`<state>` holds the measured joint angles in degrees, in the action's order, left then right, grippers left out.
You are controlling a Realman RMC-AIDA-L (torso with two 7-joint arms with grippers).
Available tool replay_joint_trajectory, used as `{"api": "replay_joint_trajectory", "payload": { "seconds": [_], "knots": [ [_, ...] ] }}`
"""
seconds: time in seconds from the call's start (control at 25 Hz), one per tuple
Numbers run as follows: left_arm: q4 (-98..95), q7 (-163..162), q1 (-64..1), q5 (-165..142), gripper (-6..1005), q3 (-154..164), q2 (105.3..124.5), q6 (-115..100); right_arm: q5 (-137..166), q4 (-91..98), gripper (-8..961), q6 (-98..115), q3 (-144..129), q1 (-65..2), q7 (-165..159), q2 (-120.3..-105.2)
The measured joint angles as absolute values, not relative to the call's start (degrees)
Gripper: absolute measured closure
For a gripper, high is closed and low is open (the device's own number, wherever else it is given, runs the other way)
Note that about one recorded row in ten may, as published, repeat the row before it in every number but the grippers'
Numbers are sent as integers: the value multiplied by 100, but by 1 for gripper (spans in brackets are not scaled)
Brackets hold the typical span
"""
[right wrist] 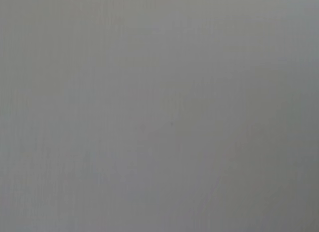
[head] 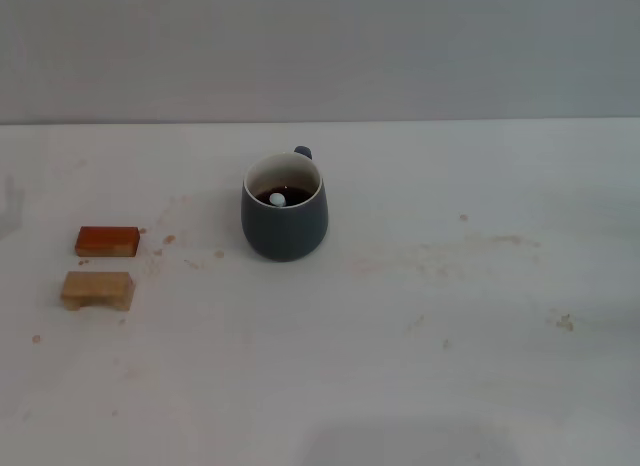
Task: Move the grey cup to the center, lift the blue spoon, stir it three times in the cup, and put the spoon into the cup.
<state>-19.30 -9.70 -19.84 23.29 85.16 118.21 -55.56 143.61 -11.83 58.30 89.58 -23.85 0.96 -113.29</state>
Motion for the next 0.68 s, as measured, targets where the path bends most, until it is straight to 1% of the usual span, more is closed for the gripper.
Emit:
{"api": "replay_joint_trajectory", "payload": {
  "seconds": [0.68],
  "knots": [
    [-1934, -973, -1930, 2329, 274, 8509, 11830, -5624, 14362, -1192, 470, 5867, 8961, -2433, 97, -11369]
  ]
}}
